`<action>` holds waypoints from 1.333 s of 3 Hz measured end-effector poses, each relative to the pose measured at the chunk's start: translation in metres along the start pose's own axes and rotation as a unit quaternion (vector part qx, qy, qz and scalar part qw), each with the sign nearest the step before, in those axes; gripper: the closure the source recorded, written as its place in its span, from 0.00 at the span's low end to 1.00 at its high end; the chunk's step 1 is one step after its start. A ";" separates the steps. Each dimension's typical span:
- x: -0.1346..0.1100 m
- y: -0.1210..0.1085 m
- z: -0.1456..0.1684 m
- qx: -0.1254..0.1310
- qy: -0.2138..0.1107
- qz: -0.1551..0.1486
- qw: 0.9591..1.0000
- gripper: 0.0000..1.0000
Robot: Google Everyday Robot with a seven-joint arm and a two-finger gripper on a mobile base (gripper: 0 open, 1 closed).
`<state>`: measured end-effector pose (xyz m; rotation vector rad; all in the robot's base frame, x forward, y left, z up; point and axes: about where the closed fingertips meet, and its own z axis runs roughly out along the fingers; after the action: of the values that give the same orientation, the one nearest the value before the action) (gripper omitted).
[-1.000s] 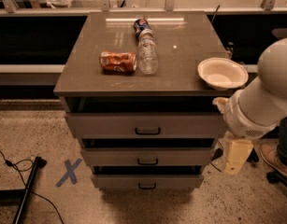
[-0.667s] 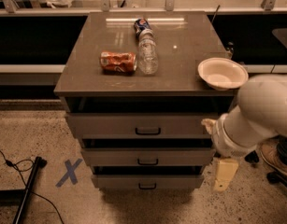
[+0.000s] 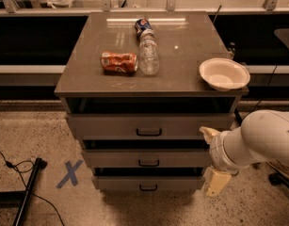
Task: Open middle drawer
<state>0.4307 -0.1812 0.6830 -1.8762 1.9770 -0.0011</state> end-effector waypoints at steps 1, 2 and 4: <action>-0.001 -0.001 0.003 0.003 0.000 -0.001 1.000 0.00; -0.007 -0.004 0.025 0.018 -0.001 -0.011 1.000 0.00; 0.001 -0.002 0.117 0.050 0.018 -0.032 0.998 0.00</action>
Offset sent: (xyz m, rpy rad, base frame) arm 0.0248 0.0278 -0.0443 -0.0062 -0.0854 0.0172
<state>0.4671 -0.1496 0.5768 -1.8861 1.9029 -0.1490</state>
